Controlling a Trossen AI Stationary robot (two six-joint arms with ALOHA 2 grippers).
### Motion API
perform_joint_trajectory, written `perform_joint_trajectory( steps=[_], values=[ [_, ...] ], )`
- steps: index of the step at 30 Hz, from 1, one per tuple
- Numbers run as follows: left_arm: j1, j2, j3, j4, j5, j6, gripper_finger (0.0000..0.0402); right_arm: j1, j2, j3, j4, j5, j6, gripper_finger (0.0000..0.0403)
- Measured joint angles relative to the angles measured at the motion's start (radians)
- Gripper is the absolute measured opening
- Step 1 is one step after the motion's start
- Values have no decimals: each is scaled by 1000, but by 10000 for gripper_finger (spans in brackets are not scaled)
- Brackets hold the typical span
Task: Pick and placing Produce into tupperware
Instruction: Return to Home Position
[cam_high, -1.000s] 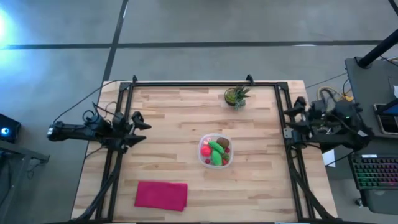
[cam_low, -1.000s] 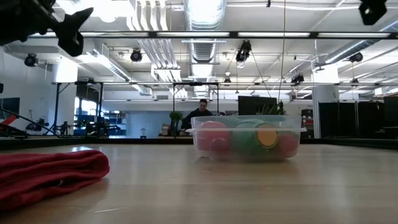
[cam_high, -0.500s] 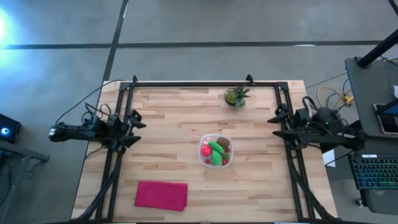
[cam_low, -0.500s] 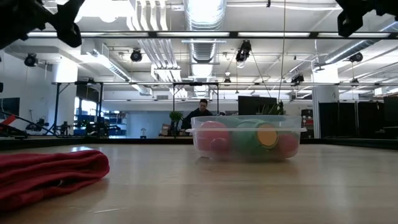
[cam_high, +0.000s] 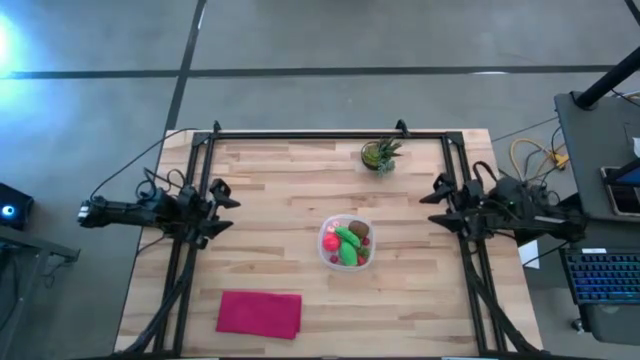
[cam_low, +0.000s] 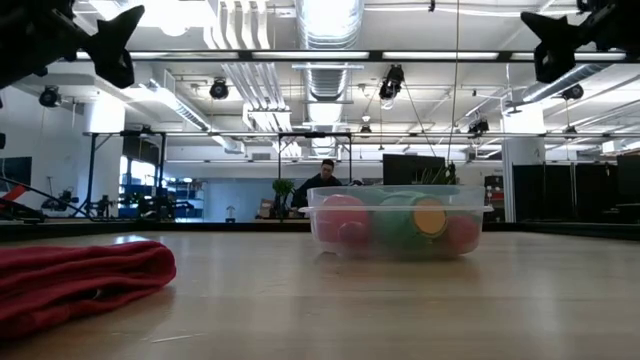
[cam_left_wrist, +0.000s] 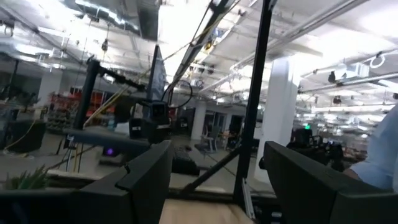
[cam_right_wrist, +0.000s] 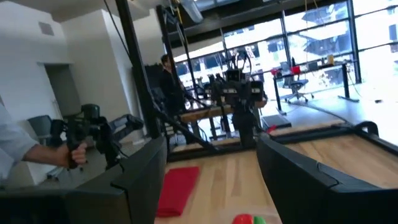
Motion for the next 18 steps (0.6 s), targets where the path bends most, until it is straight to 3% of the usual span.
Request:
perform_joint_trajectory(
  steps=[18],
  values=[
    [0, -17, -2, -17, -9, 0, 240, 0, 3, -199, 76, 3, -29, 242]
  ],
)
